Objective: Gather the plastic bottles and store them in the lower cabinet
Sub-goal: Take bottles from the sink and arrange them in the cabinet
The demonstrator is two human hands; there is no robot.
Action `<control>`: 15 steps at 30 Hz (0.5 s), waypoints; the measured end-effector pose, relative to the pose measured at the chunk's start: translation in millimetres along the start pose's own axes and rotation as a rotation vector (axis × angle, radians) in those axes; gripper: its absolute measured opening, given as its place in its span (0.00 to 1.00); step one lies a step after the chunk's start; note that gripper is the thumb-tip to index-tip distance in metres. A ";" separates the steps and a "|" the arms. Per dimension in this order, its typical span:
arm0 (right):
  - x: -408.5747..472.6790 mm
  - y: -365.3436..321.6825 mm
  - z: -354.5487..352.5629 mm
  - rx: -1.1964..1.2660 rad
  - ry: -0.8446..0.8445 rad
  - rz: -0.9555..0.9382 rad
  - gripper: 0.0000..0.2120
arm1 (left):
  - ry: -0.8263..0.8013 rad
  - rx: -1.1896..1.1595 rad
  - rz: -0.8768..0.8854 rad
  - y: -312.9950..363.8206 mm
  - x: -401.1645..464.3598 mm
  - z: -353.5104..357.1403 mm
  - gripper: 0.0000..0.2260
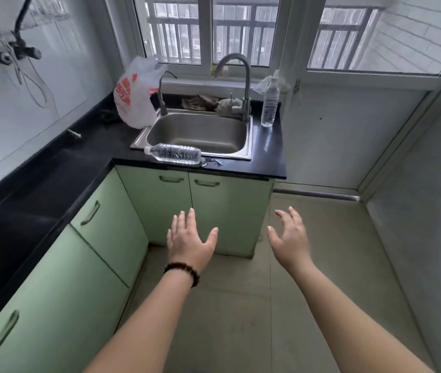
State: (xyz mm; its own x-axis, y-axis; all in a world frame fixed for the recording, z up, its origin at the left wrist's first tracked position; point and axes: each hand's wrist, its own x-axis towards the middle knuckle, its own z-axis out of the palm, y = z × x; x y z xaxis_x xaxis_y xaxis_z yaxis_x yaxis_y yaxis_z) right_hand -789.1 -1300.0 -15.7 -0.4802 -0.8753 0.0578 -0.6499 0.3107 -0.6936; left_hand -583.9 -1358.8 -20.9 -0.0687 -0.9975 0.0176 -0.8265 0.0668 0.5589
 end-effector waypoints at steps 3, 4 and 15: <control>49.0 -1.0 10.1 -0.010 -0.016 -0.008 0.24 | 0.003 -0.011 -0.045 7.6 44.3 11.5 0.36; 65.3 -1.1 14.9 -0.007 -0.022 -0.009 0.24 | 0.006 -0.018 -0.057 9.6 59.5 15.4 0.36; 276.7 -31.0 97.4 -0.029 -0.139 -0.075 0.24 | 0.118 -0.242 -0.345 13.1 275.6 55.9 0.39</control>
State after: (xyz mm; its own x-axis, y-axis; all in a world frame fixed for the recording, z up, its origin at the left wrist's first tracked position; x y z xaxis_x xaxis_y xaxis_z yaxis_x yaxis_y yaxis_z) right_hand -844.4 -1587.9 -48.1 -0.3445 -0.9388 0.0073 -0.6987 0.2512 -0.6699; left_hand -644.9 -1631.5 -55.1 0.2649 -0.9571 -0.1174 -0.6337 -0.2646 0.7269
